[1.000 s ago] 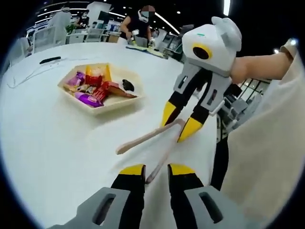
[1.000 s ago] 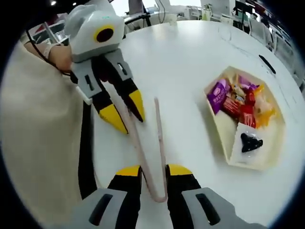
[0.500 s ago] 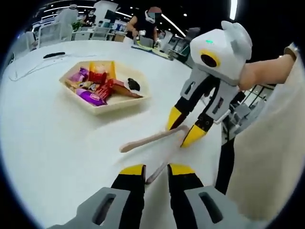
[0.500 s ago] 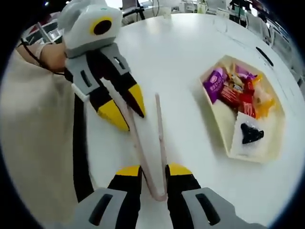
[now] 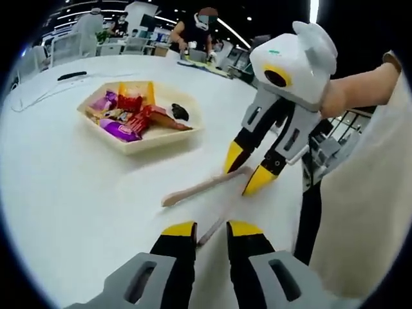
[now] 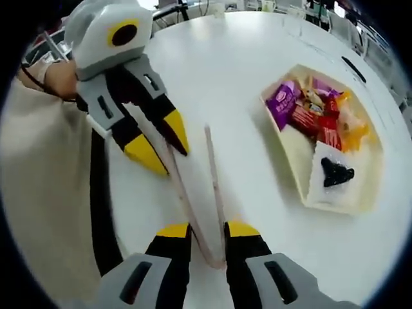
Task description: Place the target food into the container with the food tongs after gripping and lifting it, then release it inside without dropping or visibly crushing the food.
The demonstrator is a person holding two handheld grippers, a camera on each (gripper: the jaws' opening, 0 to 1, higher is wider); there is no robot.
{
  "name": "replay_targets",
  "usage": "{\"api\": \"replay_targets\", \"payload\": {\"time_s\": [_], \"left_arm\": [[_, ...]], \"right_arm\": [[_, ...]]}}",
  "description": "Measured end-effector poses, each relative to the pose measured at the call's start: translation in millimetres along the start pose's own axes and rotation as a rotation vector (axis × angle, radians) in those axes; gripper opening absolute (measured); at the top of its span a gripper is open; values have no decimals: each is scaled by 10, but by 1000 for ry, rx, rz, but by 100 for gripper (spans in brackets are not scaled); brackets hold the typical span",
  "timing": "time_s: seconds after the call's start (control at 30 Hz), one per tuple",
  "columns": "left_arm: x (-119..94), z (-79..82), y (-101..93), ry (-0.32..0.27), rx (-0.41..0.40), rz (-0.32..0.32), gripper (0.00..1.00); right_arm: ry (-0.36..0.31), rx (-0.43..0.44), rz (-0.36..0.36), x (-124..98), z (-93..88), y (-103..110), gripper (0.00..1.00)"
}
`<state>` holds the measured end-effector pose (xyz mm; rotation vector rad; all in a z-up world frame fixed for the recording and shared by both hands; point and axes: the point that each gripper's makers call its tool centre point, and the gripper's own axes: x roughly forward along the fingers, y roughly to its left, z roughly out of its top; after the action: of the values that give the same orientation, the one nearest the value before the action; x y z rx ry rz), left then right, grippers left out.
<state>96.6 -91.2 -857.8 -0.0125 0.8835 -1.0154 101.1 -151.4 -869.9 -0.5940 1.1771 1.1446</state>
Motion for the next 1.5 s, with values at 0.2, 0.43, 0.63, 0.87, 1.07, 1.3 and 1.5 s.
{"api": "replay_targets", "payload": {"time_s": [0.2,0.43,0.63,0.87,1.07,1.3,1.5], "left_arm": [[-5,-9,9,9,12,8,19],[-27,-21,37,16,21,24,22],[-40,-12,46,11,18,28,27],[-131,33,91,-22,-31,38,38],[-230,79,140,-57,-66,57,42],[-364,57,115,-73,-90,74,48],[-541,75,157,-110,-125,105,54]], "right_arm": [[4,1,-10,4,5,-23,20],[11,-5,-26,5,13,-33,20],[8,-5,-31,2,13,-41,22],[-41,52,-51,-50,20,-91,33],[-88,100,-63,-138,-42,-65,40],[-170,207,-81,-232,-84,-20,44],[-296,372,-97,-389,-59,-21,50]]}}
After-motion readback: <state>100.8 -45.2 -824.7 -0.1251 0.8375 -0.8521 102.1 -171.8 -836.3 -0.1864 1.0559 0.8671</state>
